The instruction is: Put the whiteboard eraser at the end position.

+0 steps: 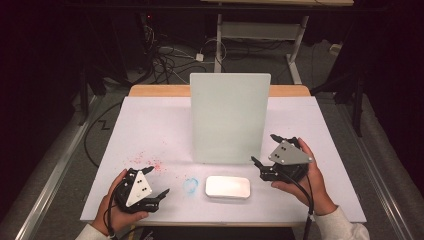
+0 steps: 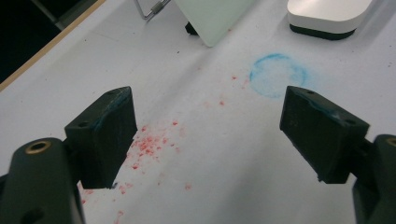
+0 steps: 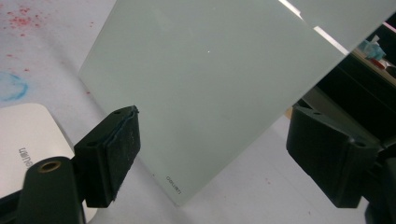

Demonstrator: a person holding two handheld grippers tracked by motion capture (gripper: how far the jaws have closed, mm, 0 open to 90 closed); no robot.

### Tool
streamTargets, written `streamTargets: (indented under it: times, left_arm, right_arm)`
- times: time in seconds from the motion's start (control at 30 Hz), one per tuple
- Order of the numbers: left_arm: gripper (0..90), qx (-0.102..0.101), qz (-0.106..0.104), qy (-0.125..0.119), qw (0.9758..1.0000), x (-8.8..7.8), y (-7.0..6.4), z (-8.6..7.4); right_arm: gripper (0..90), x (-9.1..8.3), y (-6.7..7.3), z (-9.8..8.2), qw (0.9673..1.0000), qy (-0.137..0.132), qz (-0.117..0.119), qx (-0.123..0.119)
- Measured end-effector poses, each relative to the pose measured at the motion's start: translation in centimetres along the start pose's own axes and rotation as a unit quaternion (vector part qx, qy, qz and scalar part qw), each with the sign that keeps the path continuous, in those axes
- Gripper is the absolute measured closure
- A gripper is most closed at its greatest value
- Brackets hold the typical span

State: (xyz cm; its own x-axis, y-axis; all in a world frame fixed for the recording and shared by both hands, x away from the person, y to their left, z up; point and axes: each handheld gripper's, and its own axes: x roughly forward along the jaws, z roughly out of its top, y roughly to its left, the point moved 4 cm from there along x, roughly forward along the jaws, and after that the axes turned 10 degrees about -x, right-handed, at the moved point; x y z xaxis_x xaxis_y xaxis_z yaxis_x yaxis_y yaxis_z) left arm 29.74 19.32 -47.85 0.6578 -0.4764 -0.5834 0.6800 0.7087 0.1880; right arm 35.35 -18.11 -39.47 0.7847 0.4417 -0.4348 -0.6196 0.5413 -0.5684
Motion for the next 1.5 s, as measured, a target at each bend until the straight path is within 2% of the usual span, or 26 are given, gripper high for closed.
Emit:
streamTargets:
  times: [0.2, 0.73, 1.23, 1.5]
  left_arm:
    - [17.8, 0.002, 0.001, 0.001, 1.0000, 0.0, 0.0, 0.0]
    - [17.8, 0.002, 0.001, 0.003, 1.0000, 0.1, -0.1, 0.0]
    - [17.8, 0.000, 0.002, 0.006, 1.0000, 0.2, -0.1, 0.0]
    - [17.8, -0.005, 0.006, 0.009, 0.9999, 0.3, 0.1, -0.1]
  right_arm:
    - [18.5, -0.5, -0.2, -0.6, 0.9999, 0.005, -0.014, -0.001]
    - [18.6, -1.4, -0.4, -2.9, 0.9994, 0.020, -0.029, 0.003]
    - [17.8, -2.4, -0.5, -5.0, 0.9992, 0.013, -0.035, 0.010]
    - [17.7, -2.7, -0.4, -6.2, 0.9990, 0.011, -0.038, 0.023]
